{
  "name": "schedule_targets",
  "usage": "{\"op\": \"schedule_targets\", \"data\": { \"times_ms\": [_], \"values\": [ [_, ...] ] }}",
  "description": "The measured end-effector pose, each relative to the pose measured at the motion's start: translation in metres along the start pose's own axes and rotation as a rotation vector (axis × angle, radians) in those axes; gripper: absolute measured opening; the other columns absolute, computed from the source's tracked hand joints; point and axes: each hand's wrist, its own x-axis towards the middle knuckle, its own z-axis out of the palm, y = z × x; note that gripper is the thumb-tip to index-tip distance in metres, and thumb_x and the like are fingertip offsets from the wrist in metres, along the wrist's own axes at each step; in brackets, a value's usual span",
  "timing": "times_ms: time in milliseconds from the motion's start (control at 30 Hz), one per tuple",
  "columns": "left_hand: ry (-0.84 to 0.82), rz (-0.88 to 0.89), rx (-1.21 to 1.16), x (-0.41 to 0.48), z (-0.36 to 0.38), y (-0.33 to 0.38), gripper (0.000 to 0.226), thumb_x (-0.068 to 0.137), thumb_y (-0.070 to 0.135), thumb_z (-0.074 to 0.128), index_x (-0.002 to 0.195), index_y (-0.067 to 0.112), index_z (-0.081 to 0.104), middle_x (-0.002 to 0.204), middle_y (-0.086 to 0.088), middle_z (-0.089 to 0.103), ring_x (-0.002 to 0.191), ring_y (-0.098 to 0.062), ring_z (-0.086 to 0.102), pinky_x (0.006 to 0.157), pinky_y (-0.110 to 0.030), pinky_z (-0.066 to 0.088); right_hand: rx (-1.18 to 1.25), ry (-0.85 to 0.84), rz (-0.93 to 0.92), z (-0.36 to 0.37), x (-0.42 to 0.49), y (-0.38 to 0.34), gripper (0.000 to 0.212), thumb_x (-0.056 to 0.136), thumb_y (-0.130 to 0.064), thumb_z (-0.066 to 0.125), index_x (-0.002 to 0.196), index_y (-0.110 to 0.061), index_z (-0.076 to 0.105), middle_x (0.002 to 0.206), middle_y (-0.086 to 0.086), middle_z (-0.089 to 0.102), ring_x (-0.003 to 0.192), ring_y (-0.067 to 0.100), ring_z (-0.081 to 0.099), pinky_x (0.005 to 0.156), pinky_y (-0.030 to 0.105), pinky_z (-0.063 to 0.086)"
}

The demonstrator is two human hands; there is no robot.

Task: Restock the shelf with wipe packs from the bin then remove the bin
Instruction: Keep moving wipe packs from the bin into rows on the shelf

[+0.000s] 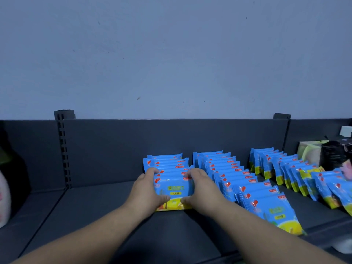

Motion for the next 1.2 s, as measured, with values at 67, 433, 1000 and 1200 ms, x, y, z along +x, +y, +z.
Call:
{"op": "schedule_targets", "data": {
  "times_ms": [67,433,1000,1200],
  "values": [
    [0.008,0.008,-0.002,0.000,0.000,-0.001,0.080,0.070,0.024,0.083,0.136,0.026,0.037,0.123,0.002,0.046,0.112,-0.014,0.047,0.092,-0.021,0.040,0.006,0.016,0.003,0.002,0.000,-0.001,0.063,0.076,-0.021,0.079,0.127,-0.024,0.043,0.135,-0.008,0.040,0.111,0.007,0.046,0.094,0.020,0.045],
    [-0.066,0.035,0.022,0.006,-0.007,-0.003,0.083,0.072,0.026,0.082,0.138,0.027,0.032,0.122,0.003,0.041,0.103,-0.008,0.043,0.084,-0.016,0.039,-0.009,0.000,0.043,0.005,-0.001,-0.005,0.067,0.077,-0.023,0.079,0.132,-0.027,0.042,0.138,-0.008,0.039,0.120,0.009,0.044,0.100,0.023,0.042],
    [0.001,0.129,0.206,-0.007,-0.023,-0.005,0.085,0.074,0.040,0.076,0.143,0.025,0.027,0.138,0.007,0.024,0.127,-0.015,0.034,0.100,-0.029,0.041,-0.059,0.023,0.059,-0.011,-0.020,-0.007,0.077,0.077,-0.020,0.075,0.142,-0.026,0.034,0.145,-0.008,0.030,0.124,0.011,0.044,0.097,0.017,0.037],
    [0.070,0.294,0.301,-0.021,0.001,0.040,0.070,0.081,0.049,0.064,0.140,0.028,0.031,0.142,0.008,0.029,0.133,-0.014,0.030,0.108,-0.026,0.028,-0.083,0.107,0.009,-0.040,-0.041,0.004,0.067,0.079,-0.021,0.072,0.138,-0.027,0.040,0.141,-0.008,0.035,0.118,0.010,0.047,0.091,0.014,0.035]
  ]
}}
